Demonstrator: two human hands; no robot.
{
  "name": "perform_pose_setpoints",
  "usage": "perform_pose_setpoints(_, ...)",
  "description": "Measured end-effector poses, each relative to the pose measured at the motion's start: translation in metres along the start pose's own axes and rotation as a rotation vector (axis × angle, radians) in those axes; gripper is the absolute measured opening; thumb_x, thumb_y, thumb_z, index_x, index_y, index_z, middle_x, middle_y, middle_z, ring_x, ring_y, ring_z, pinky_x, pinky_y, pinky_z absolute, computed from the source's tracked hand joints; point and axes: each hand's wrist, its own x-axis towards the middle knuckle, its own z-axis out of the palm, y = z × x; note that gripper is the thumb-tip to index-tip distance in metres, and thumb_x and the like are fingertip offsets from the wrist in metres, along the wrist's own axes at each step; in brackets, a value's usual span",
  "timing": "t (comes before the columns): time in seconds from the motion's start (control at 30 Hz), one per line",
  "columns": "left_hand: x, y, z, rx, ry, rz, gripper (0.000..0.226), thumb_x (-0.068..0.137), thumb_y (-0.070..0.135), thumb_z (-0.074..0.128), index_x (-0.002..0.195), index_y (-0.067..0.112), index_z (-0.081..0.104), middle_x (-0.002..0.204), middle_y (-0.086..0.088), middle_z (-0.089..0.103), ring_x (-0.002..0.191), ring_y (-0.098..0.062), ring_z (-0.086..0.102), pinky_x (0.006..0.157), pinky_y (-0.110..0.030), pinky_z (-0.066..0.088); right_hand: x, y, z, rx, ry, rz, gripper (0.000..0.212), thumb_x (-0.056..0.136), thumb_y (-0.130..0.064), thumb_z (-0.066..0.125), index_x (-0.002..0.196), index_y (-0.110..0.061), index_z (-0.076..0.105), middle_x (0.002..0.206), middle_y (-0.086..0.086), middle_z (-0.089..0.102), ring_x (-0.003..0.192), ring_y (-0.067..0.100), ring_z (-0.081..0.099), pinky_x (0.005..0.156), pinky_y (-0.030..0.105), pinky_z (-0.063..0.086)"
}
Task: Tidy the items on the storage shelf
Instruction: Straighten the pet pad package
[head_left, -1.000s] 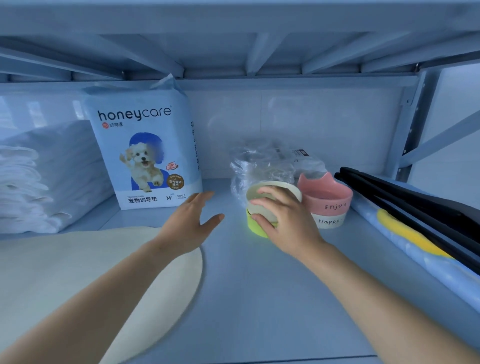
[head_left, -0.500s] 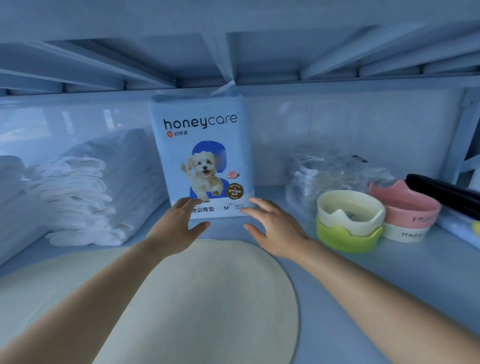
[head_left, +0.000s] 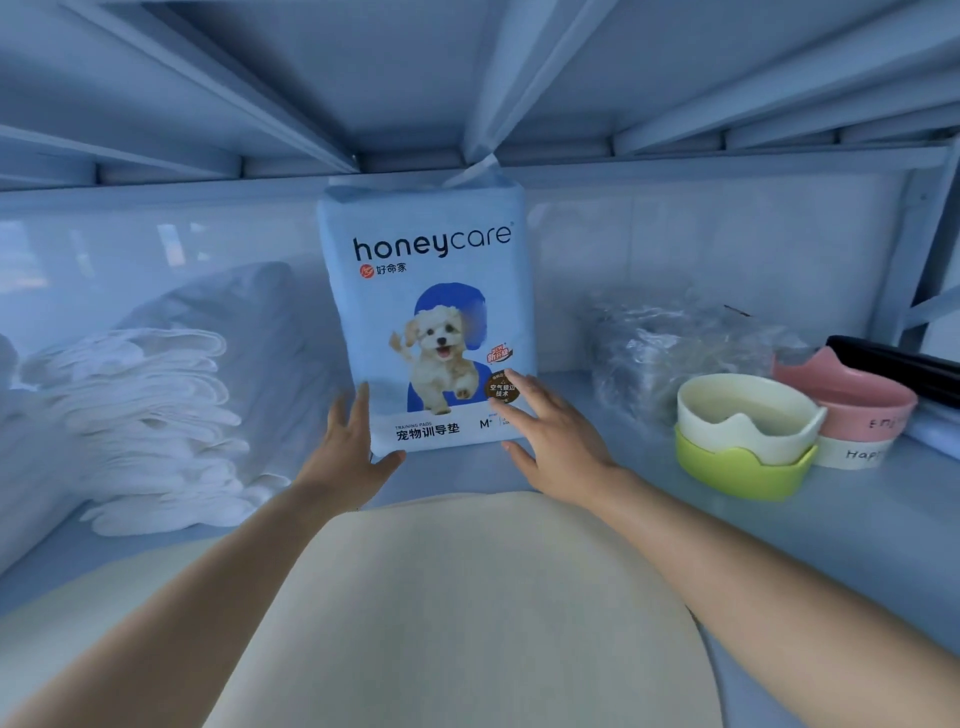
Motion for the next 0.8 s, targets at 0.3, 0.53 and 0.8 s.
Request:
perform_pose_setpoints(0.3,0.023,-0.01,0.024,-0.283,-0.035,0.054,0.091,0.088,0.029,0.06,0.147,0.035,-0.009,0.158,0.006,-0.004,0.138,-0.022,0.03,0.092,-0.027,0.032,-0.004,0.01,0.005,0.019,-0.025,0.126,0.054,0.095,-0.032,0.046,0.145,-0.03,0.027,0.158,-0.009,-0.004,0.144,0.017,0.009,0.102,0.035,0.039)
perform_pose_setpoints(0.53,0.031,-0.005,0.034,-0.396,-0.086,0.084,0.086,0.091,0.022,0.055,0.146,0.042,-0.008,0.156,0.018,-0.006,0.141,-0.016,0.024,0.105,-0.037,0.036,-0.005,0.021,-0.001,-0.013,-0.039,0.153,0.055,0.095,-0.031,0.046,0.146,-0.027,0.027,0.158,-0.007,-0.005,0.143,0.017,0.013,0.093,0.036,0.047)
perform_pose_setpoints(0.8,0.045,0.013,0.048,-0.312,-0.142,0.143,0.087,0.091,0.018,0.054,0.146,0.038,-0.01,0.156,0.016,-0.011,0.139,-0.018,0.029,0.095,-0.03,0.036,0.002,0.033,0.001,0.022,-0.051,0.172,0.055,0.095,-0.028,0.047,0.146,-0.027,0.027,0.158,-0.007,-0.008,0.144,0.017,0.013,0.097,0.037,0.046)
